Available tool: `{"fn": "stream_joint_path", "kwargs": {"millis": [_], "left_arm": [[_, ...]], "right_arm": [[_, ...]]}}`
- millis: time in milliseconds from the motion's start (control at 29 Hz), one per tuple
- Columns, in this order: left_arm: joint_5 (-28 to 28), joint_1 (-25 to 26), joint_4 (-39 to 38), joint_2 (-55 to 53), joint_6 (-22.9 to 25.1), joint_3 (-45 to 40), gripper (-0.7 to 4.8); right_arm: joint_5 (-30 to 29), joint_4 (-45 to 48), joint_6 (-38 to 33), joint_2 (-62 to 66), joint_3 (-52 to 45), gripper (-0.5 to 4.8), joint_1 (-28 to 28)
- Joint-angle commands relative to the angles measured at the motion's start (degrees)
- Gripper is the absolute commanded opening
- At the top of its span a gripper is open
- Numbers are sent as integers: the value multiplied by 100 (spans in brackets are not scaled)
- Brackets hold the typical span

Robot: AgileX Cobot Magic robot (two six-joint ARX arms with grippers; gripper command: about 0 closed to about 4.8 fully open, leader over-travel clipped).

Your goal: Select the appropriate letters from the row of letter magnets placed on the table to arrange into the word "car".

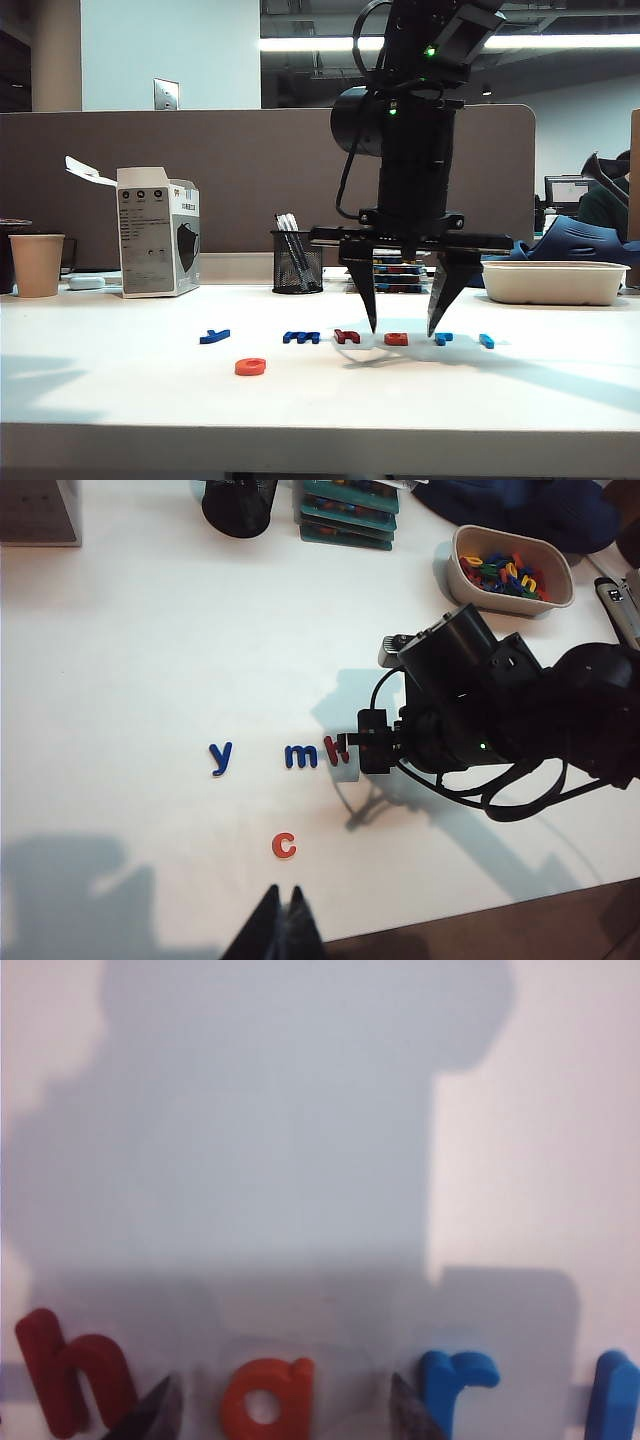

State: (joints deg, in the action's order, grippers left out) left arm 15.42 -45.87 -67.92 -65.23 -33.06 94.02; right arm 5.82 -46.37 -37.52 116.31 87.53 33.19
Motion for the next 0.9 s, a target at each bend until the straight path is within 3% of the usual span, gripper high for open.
{"fn": "stream_joint_path", "kwargs": {"millis": [34,138,896], "left_arm": [[-2,2,74,11,4,11,-5],[-2,2,74,11,4,11,-5],[-2,2,74,11,4,13,-5]], "right_arm": [[2,4,-39,-15,15,259,50],[2,-13,-37,-15,15,229,61],[-20,-48,-35,17,9,212,131]]}}
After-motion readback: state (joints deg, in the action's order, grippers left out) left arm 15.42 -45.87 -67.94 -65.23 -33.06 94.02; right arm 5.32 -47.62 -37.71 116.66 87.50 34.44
